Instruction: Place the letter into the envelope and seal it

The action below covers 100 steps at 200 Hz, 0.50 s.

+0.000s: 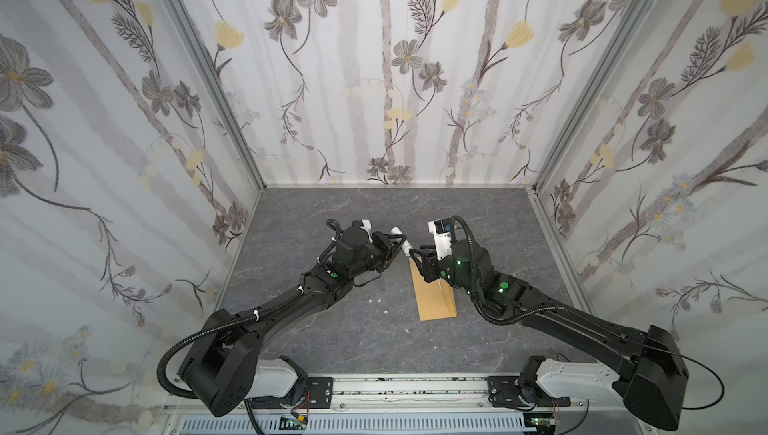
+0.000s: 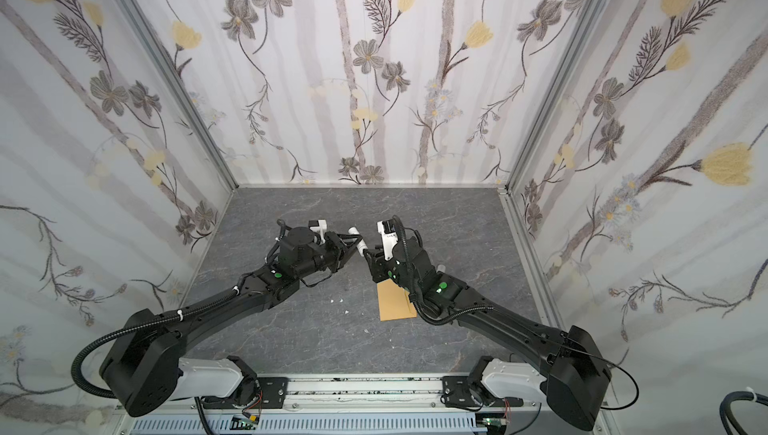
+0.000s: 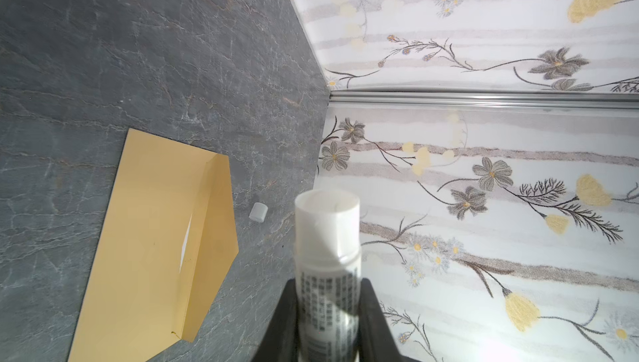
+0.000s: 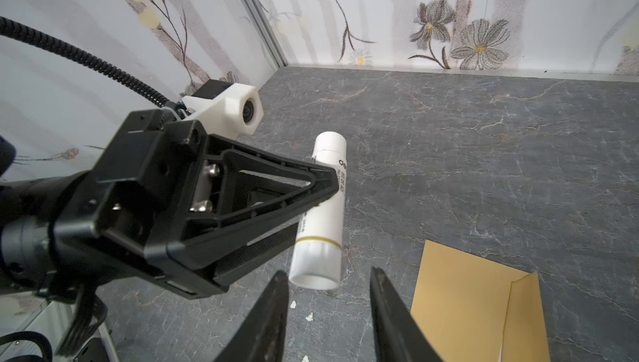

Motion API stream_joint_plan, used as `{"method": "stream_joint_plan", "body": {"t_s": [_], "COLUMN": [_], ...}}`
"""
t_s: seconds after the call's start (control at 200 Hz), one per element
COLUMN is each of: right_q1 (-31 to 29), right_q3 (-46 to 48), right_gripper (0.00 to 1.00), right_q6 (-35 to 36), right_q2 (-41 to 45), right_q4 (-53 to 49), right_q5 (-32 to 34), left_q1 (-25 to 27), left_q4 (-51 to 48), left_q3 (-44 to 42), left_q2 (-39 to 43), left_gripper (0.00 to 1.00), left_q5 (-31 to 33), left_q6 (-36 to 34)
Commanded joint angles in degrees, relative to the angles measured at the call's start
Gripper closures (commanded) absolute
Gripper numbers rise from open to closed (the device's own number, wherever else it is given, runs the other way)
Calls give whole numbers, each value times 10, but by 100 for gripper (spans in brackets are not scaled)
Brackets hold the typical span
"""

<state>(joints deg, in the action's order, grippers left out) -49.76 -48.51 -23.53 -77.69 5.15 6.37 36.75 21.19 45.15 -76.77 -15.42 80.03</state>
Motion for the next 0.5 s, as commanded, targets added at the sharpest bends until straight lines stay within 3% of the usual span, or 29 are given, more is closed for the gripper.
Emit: {"method": "stream_joint_plan", "body": {"t_s": [0.0, 0.25, 0.495], "right_q1": [-1, -2, 0], "right_q3": [-4, -26, -29], "right_gripper": [53, 61, 81], "right_q6": [4, 7, 0], "right_q2": [-8, -54, -58], "right_q4": [7, 26, 44], "right_q5": [9, -17, -37], "left_q1": [0, 1, 2], "left_q4": [16, 20, 26], "left_q3": [3, 6, 6], "left_q2": [2, 1, -4], "left_gripper": [100, 100, 100], "left_q5": [-11, -13, -20], "left_q6": [3, 6, 9]}}
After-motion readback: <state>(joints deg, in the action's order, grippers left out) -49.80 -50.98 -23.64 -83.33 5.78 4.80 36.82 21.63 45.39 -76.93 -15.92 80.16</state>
